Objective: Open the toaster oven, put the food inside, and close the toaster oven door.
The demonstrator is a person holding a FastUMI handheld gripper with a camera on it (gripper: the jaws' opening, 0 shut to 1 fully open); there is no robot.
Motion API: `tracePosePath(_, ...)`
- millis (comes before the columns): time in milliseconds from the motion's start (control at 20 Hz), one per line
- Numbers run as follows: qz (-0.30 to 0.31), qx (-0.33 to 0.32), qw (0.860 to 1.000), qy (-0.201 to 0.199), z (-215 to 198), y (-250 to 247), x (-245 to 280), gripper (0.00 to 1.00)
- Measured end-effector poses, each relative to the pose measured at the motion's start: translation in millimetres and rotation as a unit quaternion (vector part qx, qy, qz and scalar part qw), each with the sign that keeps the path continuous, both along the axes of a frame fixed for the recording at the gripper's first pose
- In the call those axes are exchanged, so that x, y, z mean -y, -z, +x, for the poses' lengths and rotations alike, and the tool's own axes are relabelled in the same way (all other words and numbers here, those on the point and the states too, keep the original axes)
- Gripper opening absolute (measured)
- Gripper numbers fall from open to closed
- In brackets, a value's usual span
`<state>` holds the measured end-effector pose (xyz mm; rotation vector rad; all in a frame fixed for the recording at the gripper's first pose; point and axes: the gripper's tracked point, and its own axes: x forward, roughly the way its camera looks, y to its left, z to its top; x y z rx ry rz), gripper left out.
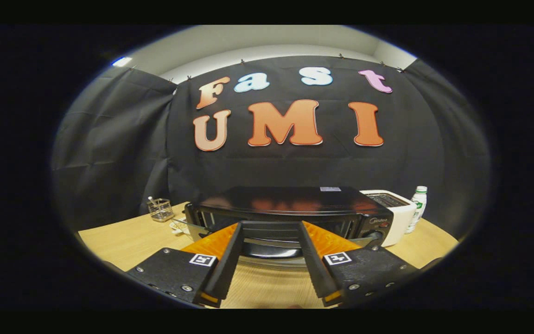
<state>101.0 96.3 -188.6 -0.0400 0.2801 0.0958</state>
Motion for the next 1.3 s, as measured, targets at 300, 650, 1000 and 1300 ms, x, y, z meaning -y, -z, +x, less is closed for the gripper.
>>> tracePosePath(300, 0.04, -0.067, 0.996, -0.043, -41, 26, -17, 0.7)
tracePosePath(650, 0.054, -0.151, 0.987, -0.023, -57, 78, 1, 0.69)
tracePosePath(1000, 0.068, -0.211, 0.975, -0.016, -65, 95, 6, 0.63)
tracePosePath(1300, 0.084, -0.242, 0.966, -0.011, -67, 99, 8, 0.6)
